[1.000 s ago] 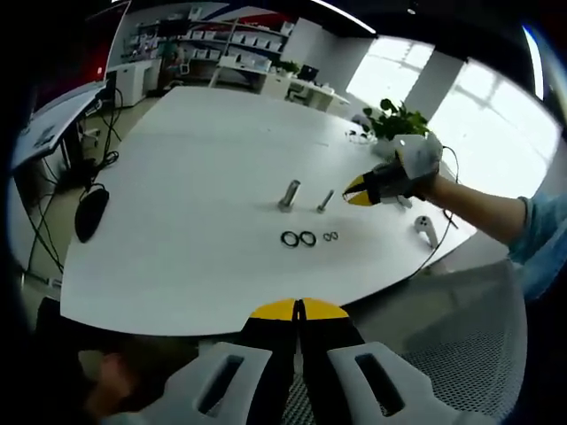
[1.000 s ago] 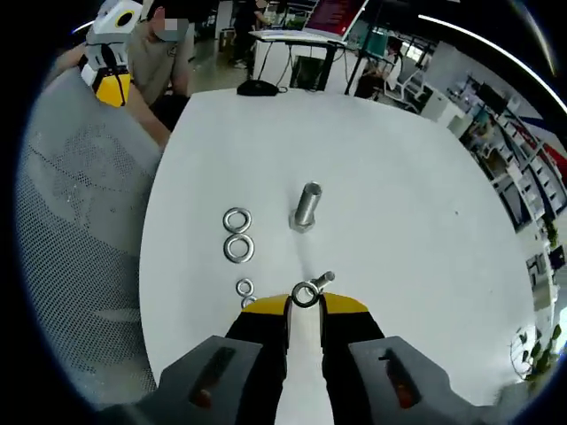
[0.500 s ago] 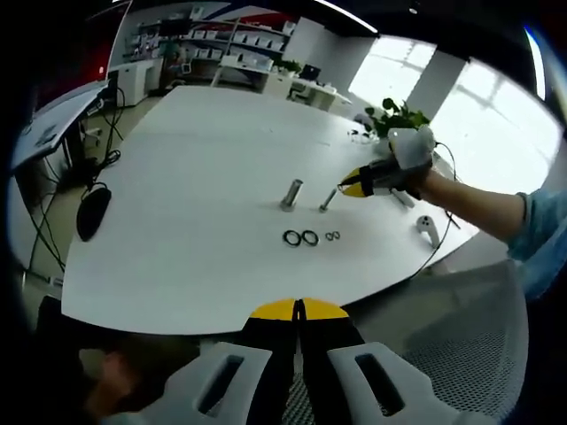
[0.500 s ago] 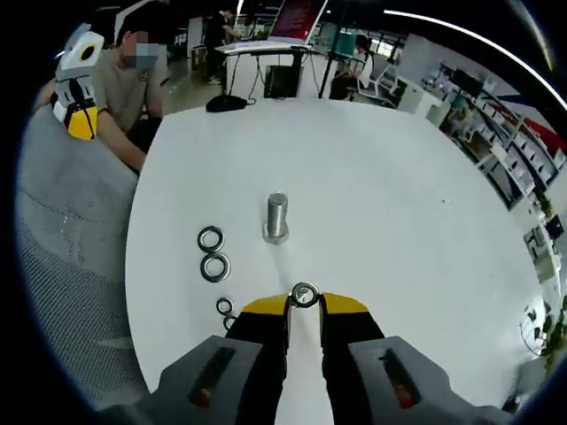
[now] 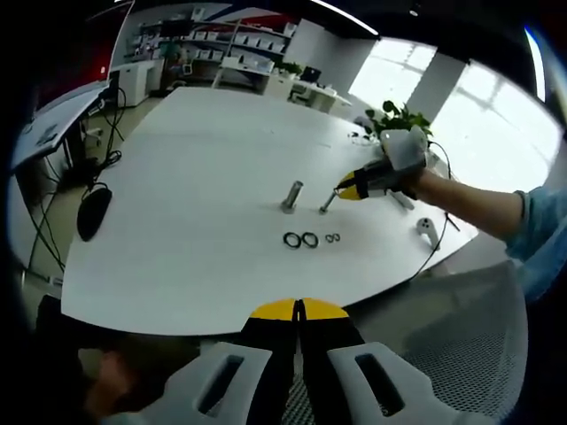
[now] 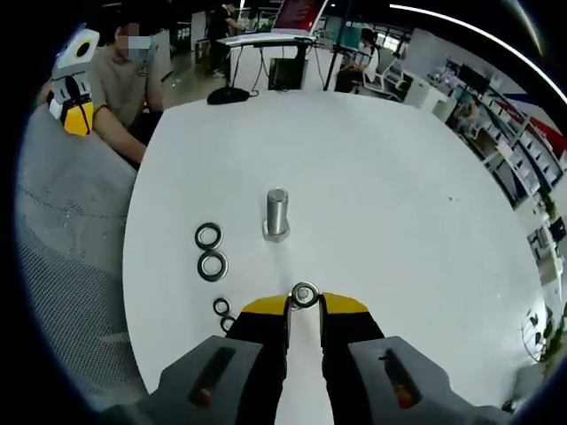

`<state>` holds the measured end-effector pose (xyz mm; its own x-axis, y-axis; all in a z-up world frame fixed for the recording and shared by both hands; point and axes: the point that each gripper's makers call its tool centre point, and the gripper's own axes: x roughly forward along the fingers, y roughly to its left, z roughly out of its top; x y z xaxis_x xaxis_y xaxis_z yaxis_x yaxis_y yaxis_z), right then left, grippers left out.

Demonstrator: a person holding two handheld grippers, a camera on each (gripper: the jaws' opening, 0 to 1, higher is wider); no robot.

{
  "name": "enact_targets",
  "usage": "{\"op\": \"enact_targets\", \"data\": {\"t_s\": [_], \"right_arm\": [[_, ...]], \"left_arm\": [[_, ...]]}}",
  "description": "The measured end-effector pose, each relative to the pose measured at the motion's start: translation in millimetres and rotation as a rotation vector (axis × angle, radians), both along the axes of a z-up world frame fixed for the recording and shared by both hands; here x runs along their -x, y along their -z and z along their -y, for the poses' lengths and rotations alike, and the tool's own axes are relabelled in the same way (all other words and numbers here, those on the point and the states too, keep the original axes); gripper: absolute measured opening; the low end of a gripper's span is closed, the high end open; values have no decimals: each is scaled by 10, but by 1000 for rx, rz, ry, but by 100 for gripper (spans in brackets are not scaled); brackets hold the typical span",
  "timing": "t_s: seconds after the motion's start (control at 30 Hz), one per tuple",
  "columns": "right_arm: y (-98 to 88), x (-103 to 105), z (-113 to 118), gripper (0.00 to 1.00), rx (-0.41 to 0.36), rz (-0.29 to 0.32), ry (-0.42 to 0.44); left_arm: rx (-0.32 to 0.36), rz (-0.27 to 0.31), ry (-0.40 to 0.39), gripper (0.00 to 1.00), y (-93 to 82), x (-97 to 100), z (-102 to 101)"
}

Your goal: Place the washer onto the threaded stud by aligning its center hole with the stud, sliding it down to the base, and recovering from edge contact or off-axis alignment until the washer reaches the visible bottom stop.

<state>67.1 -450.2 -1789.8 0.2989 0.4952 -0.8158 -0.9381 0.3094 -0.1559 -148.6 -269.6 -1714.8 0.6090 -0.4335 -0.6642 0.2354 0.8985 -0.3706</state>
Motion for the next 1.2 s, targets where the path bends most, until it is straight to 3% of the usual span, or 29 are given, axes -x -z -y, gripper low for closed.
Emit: {"op": "enact_targets", "data": {"t_s": [0.23,0.3,0.6,0.73,0.87,1.1,1.13,1.2], "right_arm": [[87,-19,-9,14,10,-13,9],[139,-4,15,3,35,-10,-24],[323,81,43,3,69,-41,-20],[288,72,-74,5,55,-39,-32],[305,94,-283,8,58,-43,-106],[499,66,-464,11,139,-22,-196],[477,-33,-465,13,158,32,-198],[523,-12,-488,13,158,-13,-191]], "left_arm": [[2,-1,1,0,-1,-2,0],[3,0,1,0,-2,-3,1],[8,-1,3,0,-5,-9,6],[9,-2,2,0,-4,-11,8],[13,1,0,0,-9,-15,10],[6,-6,2,0,6,-9,8],[4,-6,2,0,8,-12,5],[2,-4,1,0,7,-17,0]]}}
